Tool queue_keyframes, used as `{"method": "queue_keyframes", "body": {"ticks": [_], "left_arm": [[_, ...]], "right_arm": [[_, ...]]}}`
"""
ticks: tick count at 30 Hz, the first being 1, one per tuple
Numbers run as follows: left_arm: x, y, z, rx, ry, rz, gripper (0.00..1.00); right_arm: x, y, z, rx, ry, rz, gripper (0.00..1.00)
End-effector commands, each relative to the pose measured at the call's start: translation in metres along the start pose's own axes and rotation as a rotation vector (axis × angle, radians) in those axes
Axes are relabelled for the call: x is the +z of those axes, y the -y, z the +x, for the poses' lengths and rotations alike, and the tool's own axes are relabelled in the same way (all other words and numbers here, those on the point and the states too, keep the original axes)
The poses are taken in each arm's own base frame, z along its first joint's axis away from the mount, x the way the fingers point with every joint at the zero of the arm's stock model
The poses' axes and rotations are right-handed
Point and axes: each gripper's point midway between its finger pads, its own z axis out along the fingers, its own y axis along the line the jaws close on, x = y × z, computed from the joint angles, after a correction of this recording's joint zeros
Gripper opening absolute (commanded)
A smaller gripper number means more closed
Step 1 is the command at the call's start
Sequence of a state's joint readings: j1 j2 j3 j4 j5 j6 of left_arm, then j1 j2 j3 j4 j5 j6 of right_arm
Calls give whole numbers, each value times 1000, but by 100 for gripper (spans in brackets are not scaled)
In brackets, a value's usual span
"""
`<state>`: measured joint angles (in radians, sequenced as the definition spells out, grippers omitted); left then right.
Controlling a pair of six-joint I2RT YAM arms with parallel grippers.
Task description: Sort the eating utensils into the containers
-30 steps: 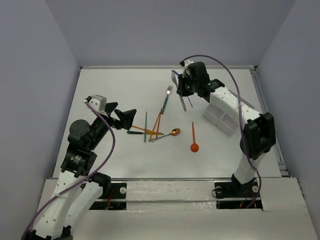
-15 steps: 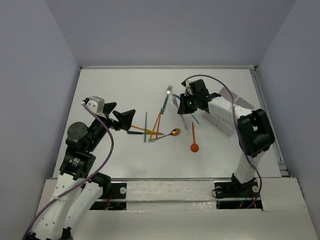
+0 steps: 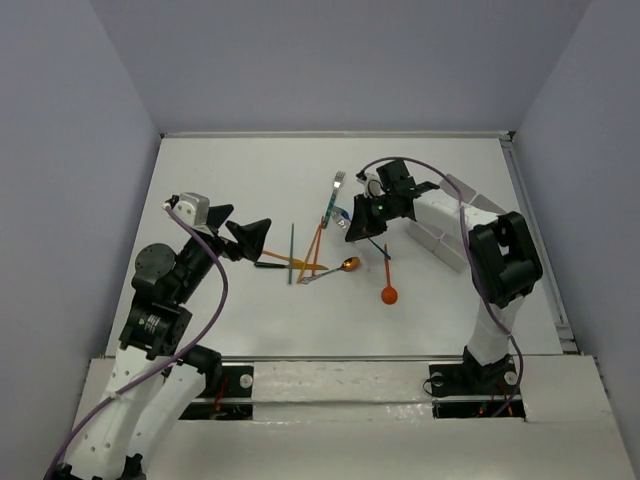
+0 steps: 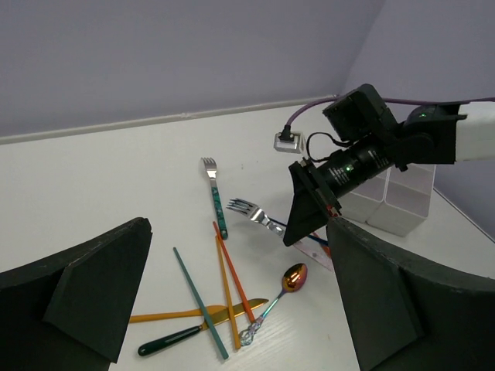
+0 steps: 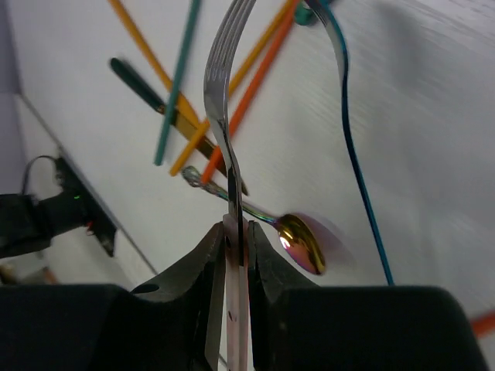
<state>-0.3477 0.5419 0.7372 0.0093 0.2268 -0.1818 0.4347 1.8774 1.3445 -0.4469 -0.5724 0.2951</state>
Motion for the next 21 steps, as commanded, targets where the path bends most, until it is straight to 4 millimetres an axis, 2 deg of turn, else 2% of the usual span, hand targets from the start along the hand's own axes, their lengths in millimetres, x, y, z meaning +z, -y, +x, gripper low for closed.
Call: {"method": "queue_keyframes", "body": {"ticks": [1, 2, 4, 5, 6, 7, 9, 12, 13, 16, 19, 20, 21], "left_arm": [[3, 2, -9, 0, 33, 8, 99], [3, 2, -9, 1, 35, 7, 99], [2, 1, -9, 2, 36, 2, 99], [1, 1, -10, 3, 40, 0, 99], [1, 2, -10, 3, 39, 3, 99], [2, 2, -10, 2, 36, 5, 99], [3, 3, -10, 4, 36, 8, 99], [3, 3, -8, 3, 31, 12, 99], [3, 3, -8, 2, 31, 10, 99], [2, 2, -10, 4, 36, 4, 99], [3, 3, -8, 2, 30, 15, 99], [3, 4, -9, 2, 32, 18, 99], [3, 4, -8, 2, 31, 18, 99]], "right_arm": [[16, -23, 8, 183, -70, -262, 0], [24, -3, 18, 190, -118, -158, 0], [16, -14, 11, 194, -163, -255, 0], [19, -5, 5, 154, -108, -171, 0], [10, -1, -2, 92, -50, -51, 0], [9, 23, -8, 27, -4, 169, 0], [4, 35, -13, 19, 31, 248, 0], [-1, 18, -17, -9, 48, 174, 0], [-11, 4, -26, -35, 107, 135, 0], [-33, -17, -39, -76, 190, 97, 0], [-65, -54, -59, -136, 299, 11, 0], [-66, -55, -61, -133, 303, 8, 0], [-78, -63, -70, -150, 354, 15, 0]]}}
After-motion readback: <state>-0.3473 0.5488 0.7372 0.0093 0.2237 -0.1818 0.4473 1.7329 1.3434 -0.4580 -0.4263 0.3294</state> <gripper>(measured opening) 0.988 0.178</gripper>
